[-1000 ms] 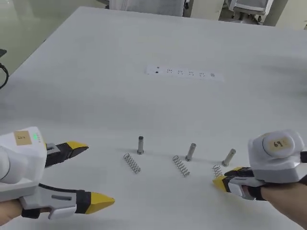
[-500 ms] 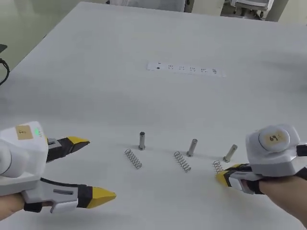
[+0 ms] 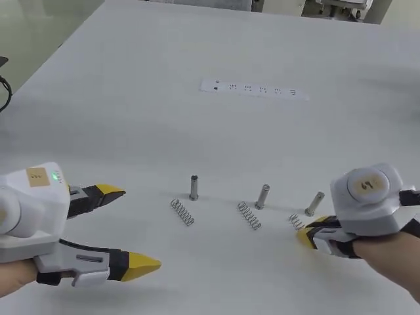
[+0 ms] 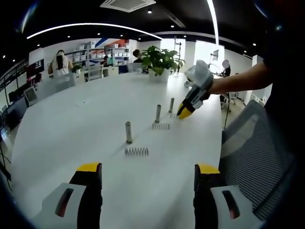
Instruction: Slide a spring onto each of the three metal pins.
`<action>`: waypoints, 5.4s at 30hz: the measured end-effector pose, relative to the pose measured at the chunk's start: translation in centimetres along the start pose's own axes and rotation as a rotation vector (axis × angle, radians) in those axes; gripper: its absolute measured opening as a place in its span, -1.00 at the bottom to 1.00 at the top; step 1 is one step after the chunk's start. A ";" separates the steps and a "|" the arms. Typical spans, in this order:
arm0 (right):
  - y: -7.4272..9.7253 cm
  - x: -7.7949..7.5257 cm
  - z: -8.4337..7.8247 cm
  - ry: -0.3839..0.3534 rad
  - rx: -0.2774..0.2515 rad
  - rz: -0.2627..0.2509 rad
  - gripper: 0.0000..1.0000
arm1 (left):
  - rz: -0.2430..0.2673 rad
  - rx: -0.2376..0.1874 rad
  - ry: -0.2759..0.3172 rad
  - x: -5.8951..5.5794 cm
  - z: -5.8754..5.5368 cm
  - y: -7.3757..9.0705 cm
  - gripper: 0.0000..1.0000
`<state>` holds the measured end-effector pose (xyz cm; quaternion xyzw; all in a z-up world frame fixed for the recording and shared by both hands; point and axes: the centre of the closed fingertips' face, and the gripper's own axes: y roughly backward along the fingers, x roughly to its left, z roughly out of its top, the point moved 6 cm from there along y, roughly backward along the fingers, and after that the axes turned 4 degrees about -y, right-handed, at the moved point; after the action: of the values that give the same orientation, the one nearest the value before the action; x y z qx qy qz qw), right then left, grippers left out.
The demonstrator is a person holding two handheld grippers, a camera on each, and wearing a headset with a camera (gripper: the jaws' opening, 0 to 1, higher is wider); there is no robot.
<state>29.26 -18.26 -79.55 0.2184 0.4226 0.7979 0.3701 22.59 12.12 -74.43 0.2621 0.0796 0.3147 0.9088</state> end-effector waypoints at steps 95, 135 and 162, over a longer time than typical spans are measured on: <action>5.3 10.0 3.5 0.941 -0.172 0.384 -0.85 | -0.396 -0.255 -0.159 -7.0 5.5 -8.2 -0.51; 5.2 10.2 3.0 0.931 -0.218 0.401 -0.84 | -0.421 -0.260 -0.186 -8.3 5.9 -9.5 -0.96; 5.8 9.1 2.4 0.721 -0.278 0.460 -0.80 | -0.449 -0.260 -0.175 -8.4 6.3 -8.6 -0.97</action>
<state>22.80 -12.10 -73.08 -0.0370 0.3538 0.9338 0.0379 22.48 -1.40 -73.71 0.1453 0.0159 0.0894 0.9852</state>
